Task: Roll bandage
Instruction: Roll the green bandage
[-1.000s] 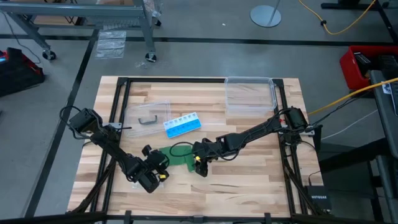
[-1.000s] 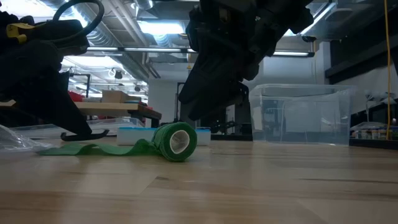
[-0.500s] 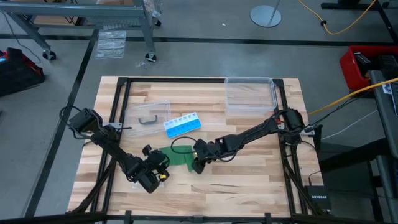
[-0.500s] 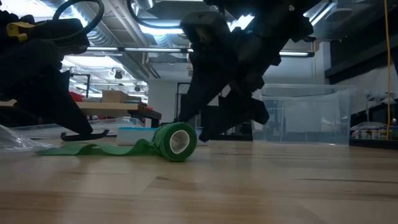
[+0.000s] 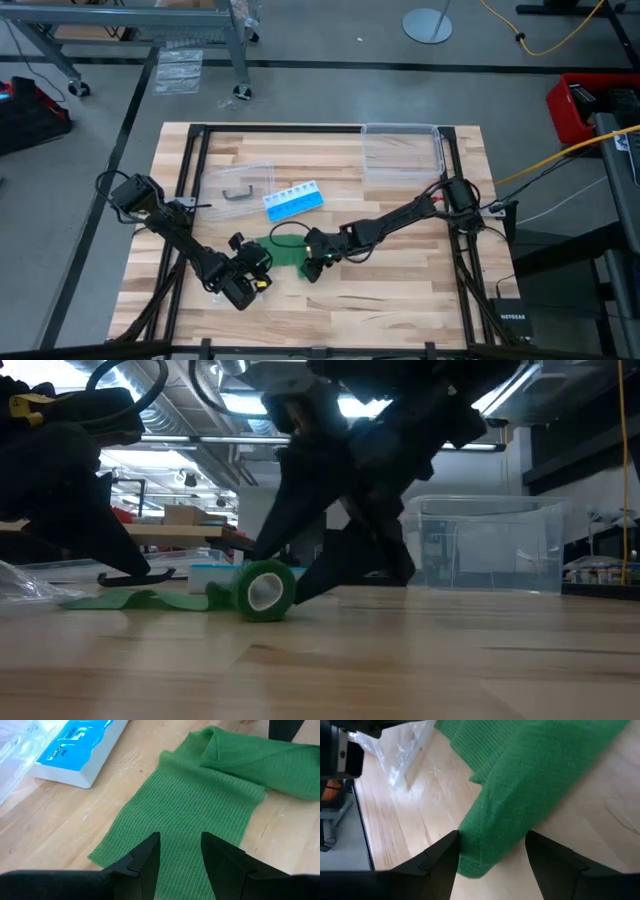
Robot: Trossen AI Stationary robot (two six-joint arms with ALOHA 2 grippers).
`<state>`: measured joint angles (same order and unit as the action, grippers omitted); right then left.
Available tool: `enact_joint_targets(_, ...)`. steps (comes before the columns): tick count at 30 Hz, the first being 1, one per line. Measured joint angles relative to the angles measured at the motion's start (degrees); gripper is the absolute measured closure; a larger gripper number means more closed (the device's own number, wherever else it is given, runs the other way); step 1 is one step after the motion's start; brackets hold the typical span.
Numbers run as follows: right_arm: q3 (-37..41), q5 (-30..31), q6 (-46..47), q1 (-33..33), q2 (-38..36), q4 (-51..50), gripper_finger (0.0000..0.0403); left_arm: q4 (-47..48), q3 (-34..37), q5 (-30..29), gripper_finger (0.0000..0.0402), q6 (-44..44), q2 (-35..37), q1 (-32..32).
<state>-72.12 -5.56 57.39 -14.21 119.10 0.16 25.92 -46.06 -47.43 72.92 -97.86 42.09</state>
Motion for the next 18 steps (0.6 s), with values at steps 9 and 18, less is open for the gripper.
enact_joint_targets(9, -6.2, -7.1, -2.2, 0.9, 4.9, -0.5, 0.0181, -1.1, 0.0, 0.0, 0.0265, 0.7, 0.0, 0.2)
enact_joint_targets(18, -6.4, -8.4, -7.9, 1.7, 4.5, -3.5, 0.0311, -1.0, 0.0, -1.4, 0.0265, 1.9, -0.1, 1.7)
